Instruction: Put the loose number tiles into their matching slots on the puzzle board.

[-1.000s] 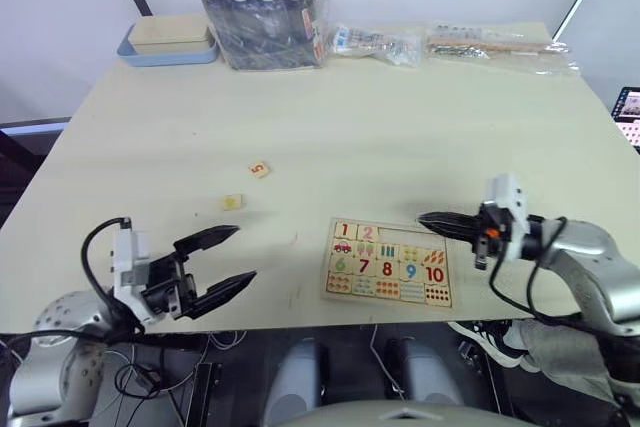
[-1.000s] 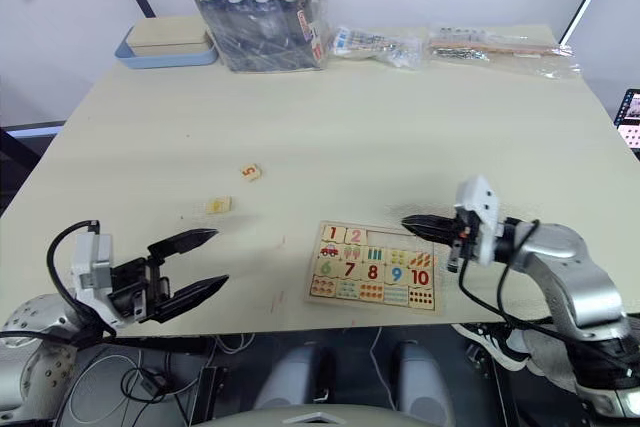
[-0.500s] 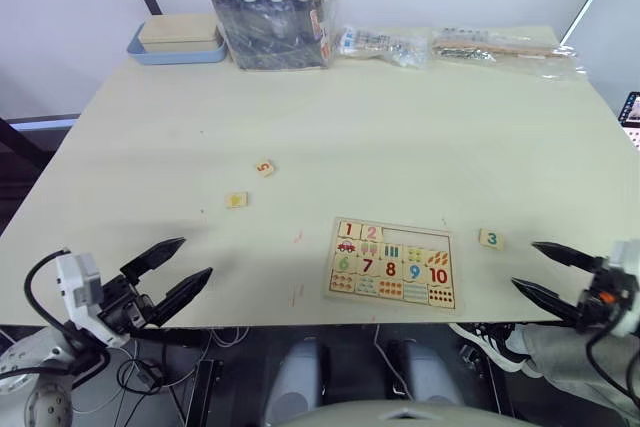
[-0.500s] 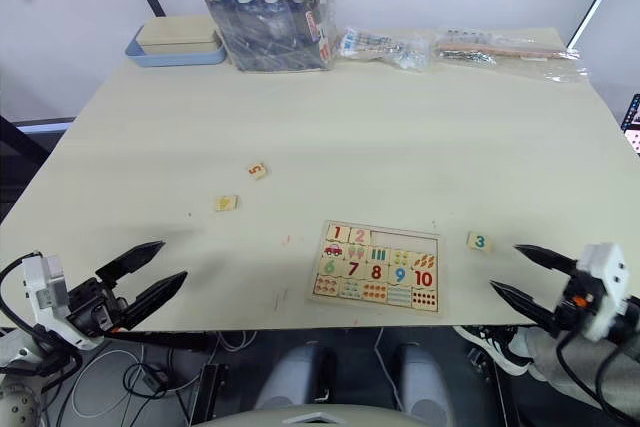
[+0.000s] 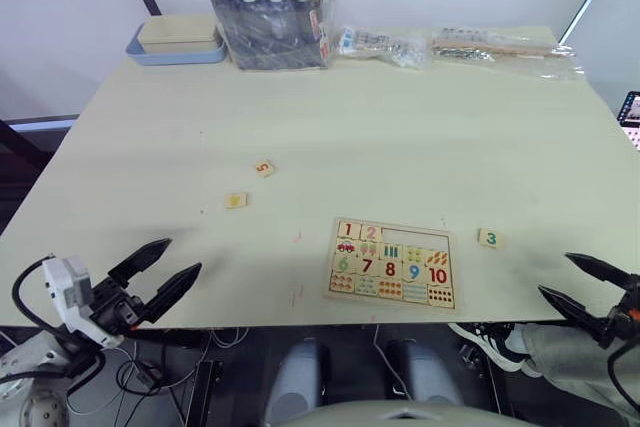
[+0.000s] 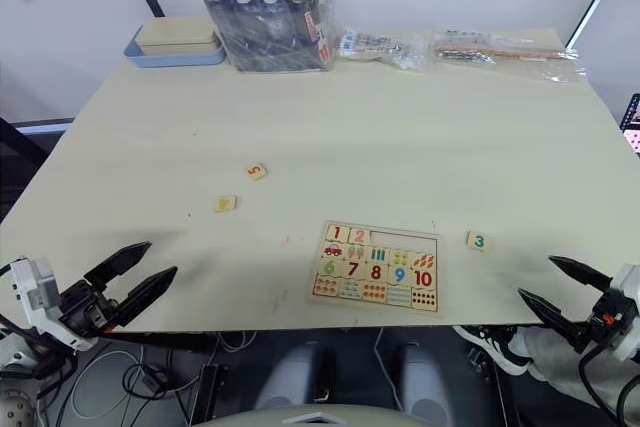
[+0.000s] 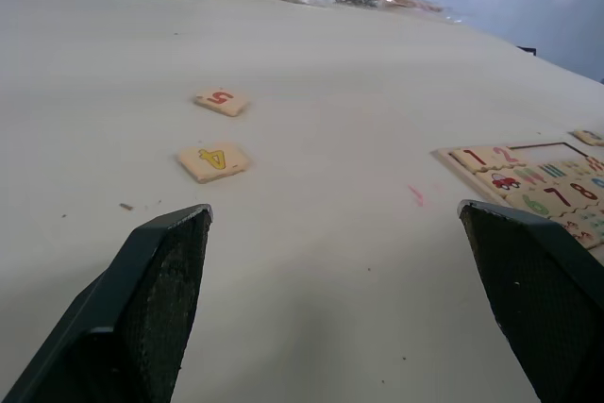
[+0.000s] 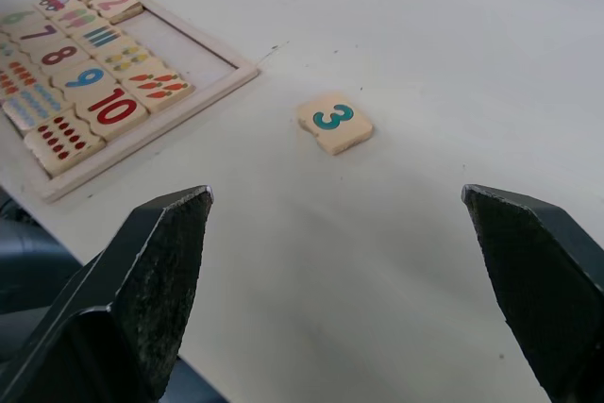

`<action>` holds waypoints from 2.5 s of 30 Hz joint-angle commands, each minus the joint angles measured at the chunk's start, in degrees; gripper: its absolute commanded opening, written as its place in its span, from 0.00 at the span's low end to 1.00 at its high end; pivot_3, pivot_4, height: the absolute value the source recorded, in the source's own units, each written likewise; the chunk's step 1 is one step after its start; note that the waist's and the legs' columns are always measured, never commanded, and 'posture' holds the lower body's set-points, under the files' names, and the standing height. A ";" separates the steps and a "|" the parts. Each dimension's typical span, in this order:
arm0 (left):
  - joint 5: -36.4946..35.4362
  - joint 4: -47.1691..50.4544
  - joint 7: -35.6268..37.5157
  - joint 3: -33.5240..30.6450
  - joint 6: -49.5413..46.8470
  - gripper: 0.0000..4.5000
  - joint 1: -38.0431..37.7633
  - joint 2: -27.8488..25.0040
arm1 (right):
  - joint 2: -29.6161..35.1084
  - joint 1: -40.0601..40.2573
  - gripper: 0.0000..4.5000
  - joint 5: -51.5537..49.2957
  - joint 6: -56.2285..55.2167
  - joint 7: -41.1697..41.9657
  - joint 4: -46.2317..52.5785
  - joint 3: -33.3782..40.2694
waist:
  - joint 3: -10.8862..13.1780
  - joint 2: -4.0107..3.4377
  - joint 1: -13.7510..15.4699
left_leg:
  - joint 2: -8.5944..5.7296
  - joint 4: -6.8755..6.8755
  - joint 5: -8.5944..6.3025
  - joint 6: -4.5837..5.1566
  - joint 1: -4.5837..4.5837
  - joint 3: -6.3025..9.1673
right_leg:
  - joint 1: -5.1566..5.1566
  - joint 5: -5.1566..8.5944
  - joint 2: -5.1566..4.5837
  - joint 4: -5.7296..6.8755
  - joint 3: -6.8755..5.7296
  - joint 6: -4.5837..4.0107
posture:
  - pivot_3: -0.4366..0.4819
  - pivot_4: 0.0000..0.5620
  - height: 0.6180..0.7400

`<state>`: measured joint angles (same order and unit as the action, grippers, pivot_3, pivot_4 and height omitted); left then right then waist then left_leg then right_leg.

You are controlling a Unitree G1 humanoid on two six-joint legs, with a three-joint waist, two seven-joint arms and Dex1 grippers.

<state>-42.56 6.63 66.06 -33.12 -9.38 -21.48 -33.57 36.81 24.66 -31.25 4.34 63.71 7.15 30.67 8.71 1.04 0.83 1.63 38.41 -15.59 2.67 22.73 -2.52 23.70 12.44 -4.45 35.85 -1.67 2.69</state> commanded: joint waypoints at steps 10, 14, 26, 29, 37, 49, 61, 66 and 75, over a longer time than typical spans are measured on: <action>-3.44 5.21 13.13 6.83 -3.71 1.00 8.33 -8.64 | 12.30 -17.31 0.99 5.54 8.14 2.69 -2.88 -13.69 | -0.01 -0.04 -0.04 | -0.03 0.03 0.01 0.01 -0.02 -0.05 | -0.02 -0.13 0.08 0.01 0.03 -0.20 | 0.48 0.27 1.00; -3.31 4.46 17.44 8.61 -4.26 1.00 10.34 -10.68 | 15.08 -25.13 0.99 8.29 6.85 6.95 -10.22 -18.72 | 0.01 -0.05 -0.06 | -0.10 0.00 0.01 0.01 0.01 -0.08 | 0.00 -0.13 0.17 -0.01 0.06 -0.22 | 0.48 0.27 1.00; -3.59 8.00 17.62 9.98 -4.67 1.00 12.00 -10.62 | 14.18 -38.77 0.71 15.27 -0.77 14.40 -27.51 -28.25 | 0.04 -0.06 -0.06 | -0.10 0.05 0.01 0.01 0.00 -0.08 | -0.03 -0.14 0.29 0.00 0.15 -0.22 | 0.48 0.27 1.00; -3.59 8.68 17.03 9.62 -4.55 1.00 11.26 -10.39 | 13.61 -39.16 0.71 16.20 -2.53 13.91 -29.04 -28.65 | 0.04 -0.06 -0.11 | -0.10 0.04 0.02 0.00 0.01 -0.08 | -0.03 -0.14 0.31 0.00 0.15 -0.22 | 0.48 0.27 1.00; -3.36 9.07 16.30 9.50 -4.10 1.00 10.74 -10.32 | 12.82 -39.39 0.65 16.05 -3.56 14.07 -29.90 -28.60 | 0.03 -0.05 -0.12 | -0.09 0.09 0.02 0.00 -0.06 -0.09 | -0.10 -0.15 0.31 0.03 0.16 -0.21 | 0.48 0.27 1.00; -2.64 8.39 16.15 10.17 -3.52 1.00 11.29 -10.43 | 14.80 -36.40 0.19 14.72 0.59 11.97 -18.22 -26.99 | 0.05 -0.10 -0.07 | -0.08 0.08 0.02 0.00 -0.06 -0.08 | -0.09 -0.15 0.32 0.03 0.16 -0.22 | 0.48 0.27 1.00; -2.08 6.87 16.32 9.85 -3.25 1.00 12.27 -10.70 | 29.11 -56.32 0.19 9.17 53.22 6.64 21.45 -39.57 | 0.09 -0.17 0.03 | 0.24 0.06 0.00 -0.02 0.02 -0.11 | 0.11 -0.14 0.32 0.00 0.11 -0.24 | 0.48 0.27 1.00; -1.72 6.30 16.27 9.91 -2.98 1.00 13.02 -10.61 | 26.68 -72.57 0.19 8.62 69.77 4.20 24.36 -50.60 | 0.15 -0.24 -0.19 | 0.21 0.07 0.00 -0.03 0.17 -0.18 | 0.24 -0.20 0.20 -0.01 0.11 -0.31 | 0.48 0.27 1.00; -1.12 6.91 15.22 9.71 -2.42 1.00 12.19 -10.02 | 12.70 -86.31 0.19 9.78 80.44 -6.97 19.51 -63.94 | 0.12 -0.20 -0.96 | 0.16 0.02 0.00 -0.03 0.23 -0.15 | 0.25 -0.20 0.12 -0.03 0.03 -0.34 | 0.48 0.27 1.00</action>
<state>-43.61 12.33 81.63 -22.32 -12.79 -9.18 -43.56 50.41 -60.24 -21.75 84.46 58.37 27.03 -32.96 8.84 0.83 -0.13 1.75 38.43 -15.59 2.64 22.97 -2.69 23.95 12.24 -4.37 35.82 -1.62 2.36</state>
